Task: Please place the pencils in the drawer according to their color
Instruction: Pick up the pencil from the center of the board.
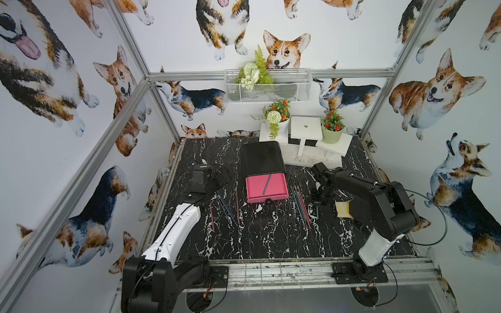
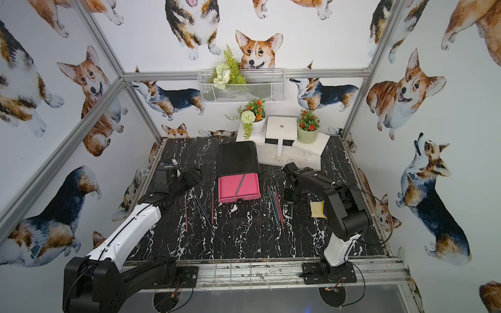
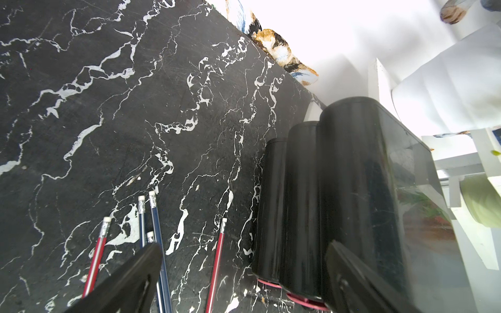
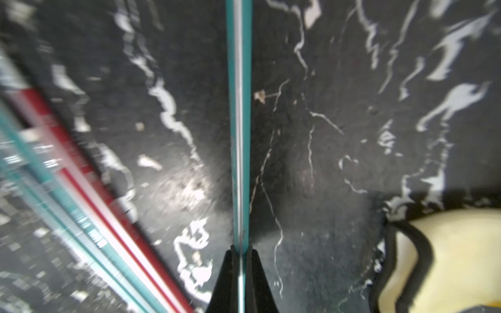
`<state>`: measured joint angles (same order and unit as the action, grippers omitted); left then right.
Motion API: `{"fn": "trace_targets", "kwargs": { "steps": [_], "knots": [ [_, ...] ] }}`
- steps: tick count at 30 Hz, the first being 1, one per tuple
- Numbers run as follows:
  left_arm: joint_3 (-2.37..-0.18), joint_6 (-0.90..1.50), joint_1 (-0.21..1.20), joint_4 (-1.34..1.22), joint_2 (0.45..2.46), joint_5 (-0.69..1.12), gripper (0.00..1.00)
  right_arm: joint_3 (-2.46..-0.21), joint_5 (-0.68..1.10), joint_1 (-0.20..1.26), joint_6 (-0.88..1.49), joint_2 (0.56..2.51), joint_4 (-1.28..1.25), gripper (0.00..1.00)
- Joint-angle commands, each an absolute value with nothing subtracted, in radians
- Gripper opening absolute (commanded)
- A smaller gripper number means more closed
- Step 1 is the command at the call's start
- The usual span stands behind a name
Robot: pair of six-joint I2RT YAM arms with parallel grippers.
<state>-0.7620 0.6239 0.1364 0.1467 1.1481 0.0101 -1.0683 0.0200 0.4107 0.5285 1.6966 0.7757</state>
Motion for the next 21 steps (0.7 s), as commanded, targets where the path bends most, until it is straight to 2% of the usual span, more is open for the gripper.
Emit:
{"fn": "trace_targets", "kwargs": {
  "steps": [1,11,21],
  "knots": [
    [-0.768,0.616,0.135,0.141,1.143,0.006,1.00,-1.081,0.004,0.412,0.562,1.647,0.817,0.00],
    [-0.776,0.614,0.135,0.142,1.146,0.005,1.00,-1.163,0.038,0.467,0.684,1.426,0.931,0.00],
    [-0.778,0.613,0.135,0.143,1.147,0.011,1.00,-1.216,0.326,0.597,0.943,1.268,0.760,0.00]
  ]
}}
